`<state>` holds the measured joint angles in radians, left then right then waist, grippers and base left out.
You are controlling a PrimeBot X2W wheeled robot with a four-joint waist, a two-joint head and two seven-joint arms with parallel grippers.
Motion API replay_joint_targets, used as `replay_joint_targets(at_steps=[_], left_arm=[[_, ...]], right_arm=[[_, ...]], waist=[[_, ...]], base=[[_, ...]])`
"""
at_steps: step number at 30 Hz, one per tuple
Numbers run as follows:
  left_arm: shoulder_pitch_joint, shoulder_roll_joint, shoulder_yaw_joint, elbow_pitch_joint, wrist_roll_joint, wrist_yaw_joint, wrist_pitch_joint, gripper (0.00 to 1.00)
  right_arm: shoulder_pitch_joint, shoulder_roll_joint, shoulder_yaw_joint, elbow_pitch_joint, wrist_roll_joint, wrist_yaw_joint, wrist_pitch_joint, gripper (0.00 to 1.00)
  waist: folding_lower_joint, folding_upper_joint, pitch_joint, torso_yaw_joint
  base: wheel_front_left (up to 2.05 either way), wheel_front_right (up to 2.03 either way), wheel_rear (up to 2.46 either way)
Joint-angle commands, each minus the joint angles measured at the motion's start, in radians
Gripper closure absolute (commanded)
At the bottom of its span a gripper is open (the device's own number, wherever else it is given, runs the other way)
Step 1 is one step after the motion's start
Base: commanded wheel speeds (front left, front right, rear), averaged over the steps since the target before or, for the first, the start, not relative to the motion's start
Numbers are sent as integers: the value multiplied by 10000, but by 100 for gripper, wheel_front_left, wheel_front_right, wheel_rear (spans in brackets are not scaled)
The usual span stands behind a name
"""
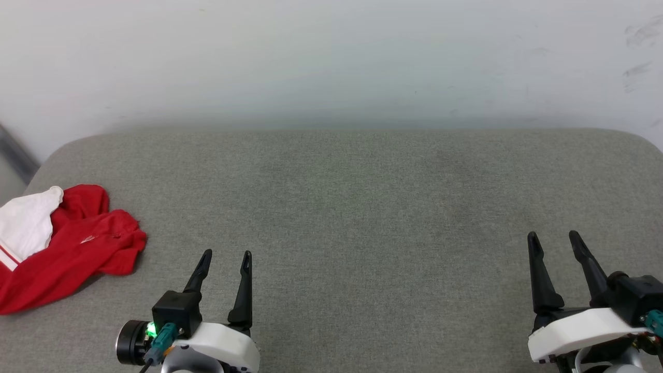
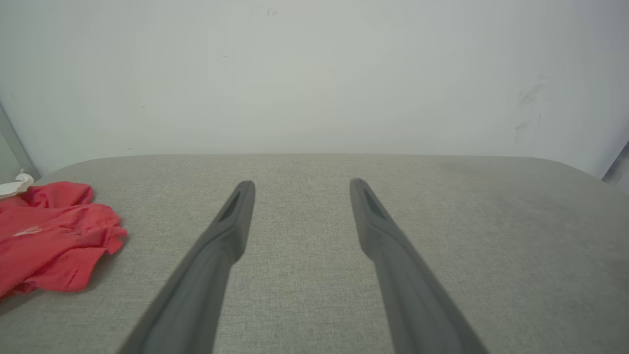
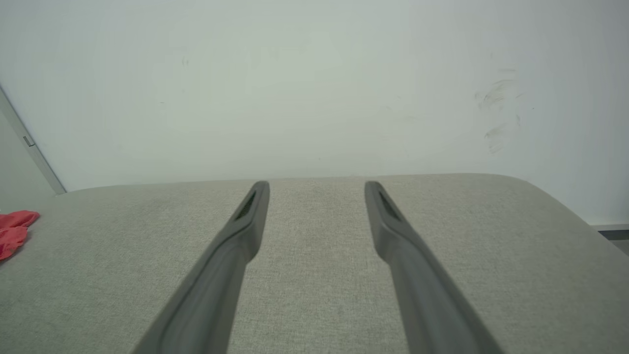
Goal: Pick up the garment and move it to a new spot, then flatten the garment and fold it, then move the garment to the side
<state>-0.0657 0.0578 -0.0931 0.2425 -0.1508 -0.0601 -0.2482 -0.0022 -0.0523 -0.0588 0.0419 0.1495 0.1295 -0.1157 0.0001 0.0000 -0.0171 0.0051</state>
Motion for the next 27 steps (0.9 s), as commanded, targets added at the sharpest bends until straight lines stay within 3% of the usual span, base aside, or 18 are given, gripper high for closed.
replay_joint_targets(at_steps=[1,19,27], left_arm=[[-63,15,-13,14,231,66,-94,0],[-133,-5,20,191,446,149,-196,0],[-228,3,114,282,396,239,-187,0]], right_arm=[[-117,31,-34,18,-62,21,-79,0],[-222,33,-41,274,-23,11,-205,0],[-227,32,167,306,128,11,-151,0]], waist=[[-1,0,-2,5],[-1,0,24,74],[-1,0,54,726]], base=[[0,0,0],[0,0,0],[0,0,0]])
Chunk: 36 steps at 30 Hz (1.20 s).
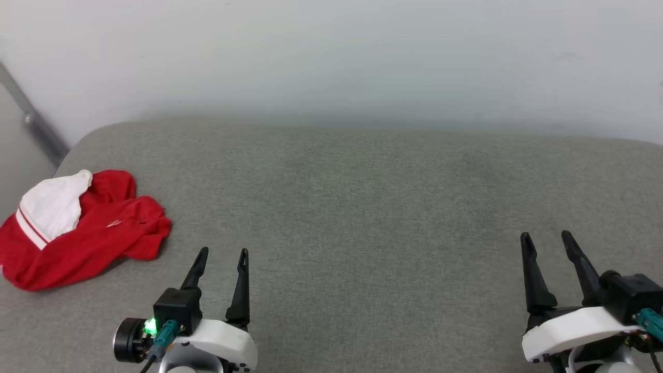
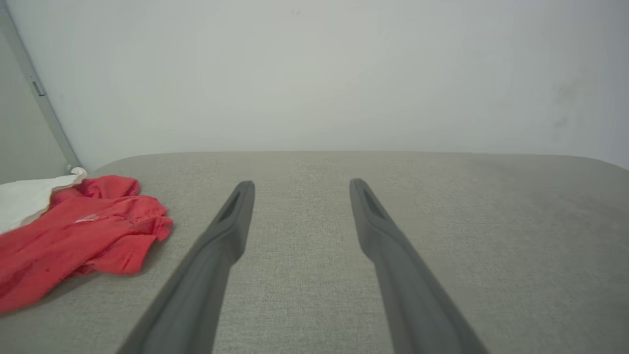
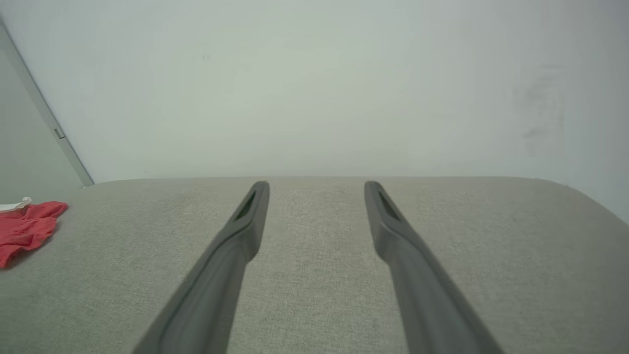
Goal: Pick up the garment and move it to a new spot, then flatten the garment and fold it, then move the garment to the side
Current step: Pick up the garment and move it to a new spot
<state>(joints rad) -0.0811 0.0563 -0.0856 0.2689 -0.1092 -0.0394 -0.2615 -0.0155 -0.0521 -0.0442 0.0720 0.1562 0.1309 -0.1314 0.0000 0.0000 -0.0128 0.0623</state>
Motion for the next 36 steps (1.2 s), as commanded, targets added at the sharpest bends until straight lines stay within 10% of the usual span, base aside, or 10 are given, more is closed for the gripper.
replay_joint_targets(at_steps=[1,23,36], left_arm=[[-76,31,58,31,-30,40,-53,0],[-143,230,475,-17,-133,237,-42,0],[71,293,729,-288,-111,392,-42,0]], right_arm=[[-87,30,59,-2,38,-3,15,0],[36,21,677,-379,82,-3,34,0],[-255,20,1015,-359,-96,-3,221,0]], waist=[[0,0,15,280],[0,0,-3,4197],[0,0,100,4546]], base=[[0,0,0],[0,0,0],[0,0,0]])
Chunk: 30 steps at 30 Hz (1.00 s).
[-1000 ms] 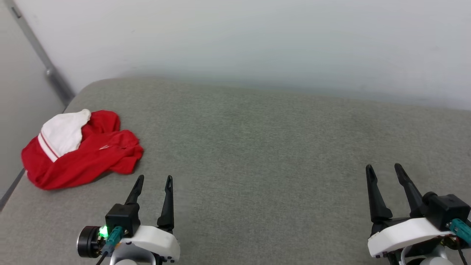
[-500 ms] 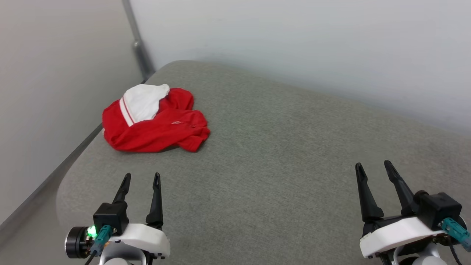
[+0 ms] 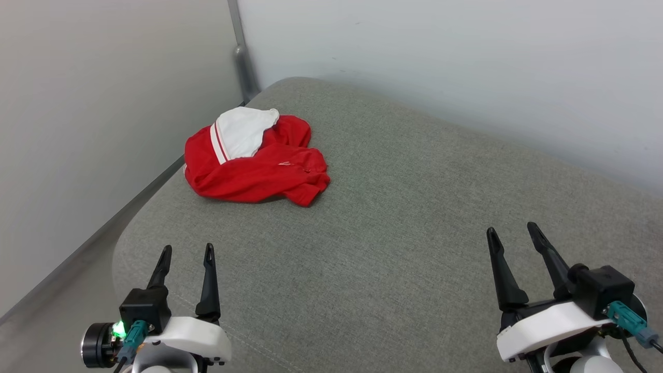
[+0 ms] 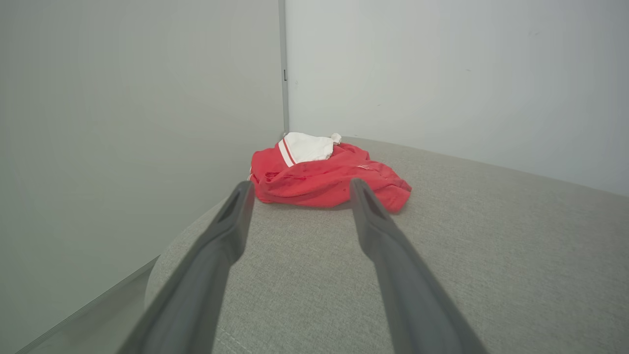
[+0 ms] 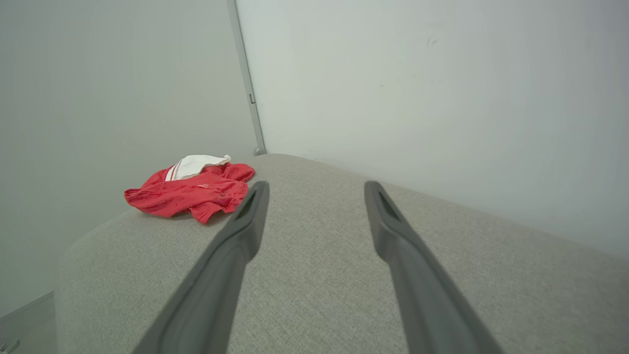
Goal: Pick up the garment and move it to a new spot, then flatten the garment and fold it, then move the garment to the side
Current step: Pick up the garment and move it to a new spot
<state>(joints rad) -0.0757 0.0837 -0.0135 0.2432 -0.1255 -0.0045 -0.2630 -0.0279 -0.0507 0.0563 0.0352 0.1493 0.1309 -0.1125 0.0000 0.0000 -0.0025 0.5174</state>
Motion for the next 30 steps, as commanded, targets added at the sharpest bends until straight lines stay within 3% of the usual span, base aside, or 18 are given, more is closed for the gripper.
replay_joint_targets(at_steps=[1,10,17,24,30], left_arm=[[-22,38,-5,-28,73,32,-27,0],[-1188,253,-348,431,245,-232,193,0],[-3427,530,-241,796,-92,-475,1061,0],[-5570,1152,10,1582,-564,-778,2585,0],[-7262,2152,-227,3172,-1142,-1172,4680,0]], right_arm=[[-133,6,9,20,-33,-3,38,0],[47,6,-150,-87,-34,-3,56,0],[-375,5,-216,-615,-413,-3,391,0],[-921,5,-264,-1199,-834,-3,720,0],[-1587,5,-128,-1624,-1097,-3,934,0]], waist=[[0,0,-5,-7],[0,0,33,-69],[0,0,942,-724],[0,0,2188,-1435],[0,0,3408,-2183]], base=[[0,0,0],[0,0,0],[0,0,0],[0,0,0],[0,0,0]])
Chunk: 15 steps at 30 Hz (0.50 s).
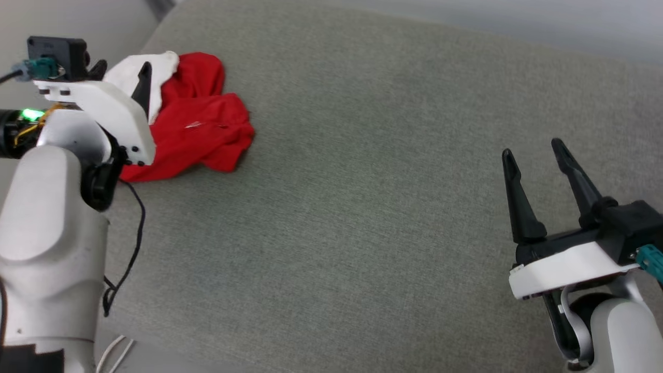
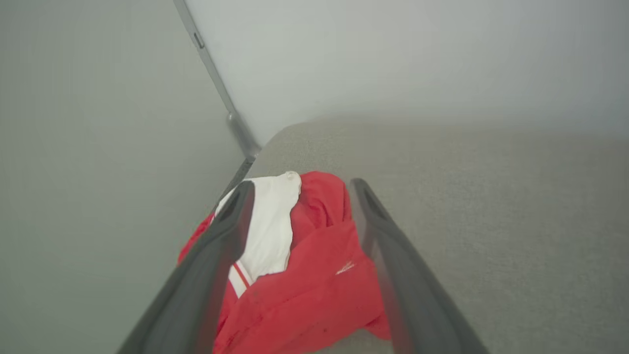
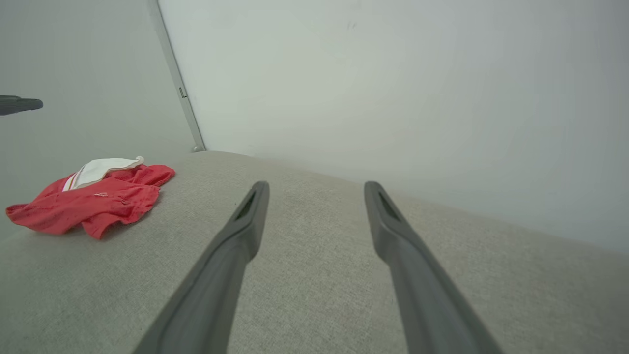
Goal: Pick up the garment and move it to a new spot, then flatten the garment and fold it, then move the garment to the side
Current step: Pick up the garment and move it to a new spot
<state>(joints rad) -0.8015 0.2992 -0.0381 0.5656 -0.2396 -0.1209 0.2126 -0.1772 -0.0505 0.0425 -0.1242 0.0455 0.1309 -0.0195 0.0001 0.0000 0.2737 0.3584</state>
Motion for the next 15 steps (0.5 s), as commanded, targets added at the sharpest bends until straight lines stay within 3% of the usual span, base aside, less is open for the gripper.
replay_joint_targets(at_steps=[1,9,15], left_arm=[[-242,208,-40,208,-130,-32,237,0],[-1070,1488,-1143,1989,-1749,-87,2521,0],[-1025,2070,-1397,3041,-3071,-92,3572,0]], right_arm=[[-204,3,43,-86,-62,-3,6,0],[-809,3,198,-288,-165,-3,-58,0],[-1021,5,211,-342,-187,-3,-94,0]], waist=[[-1,0,844,-729],[-1,0,2077,-1556],[-1,0,2595,-1840]], base=[[0,0,0],[0,0,0],[0,0,0]])
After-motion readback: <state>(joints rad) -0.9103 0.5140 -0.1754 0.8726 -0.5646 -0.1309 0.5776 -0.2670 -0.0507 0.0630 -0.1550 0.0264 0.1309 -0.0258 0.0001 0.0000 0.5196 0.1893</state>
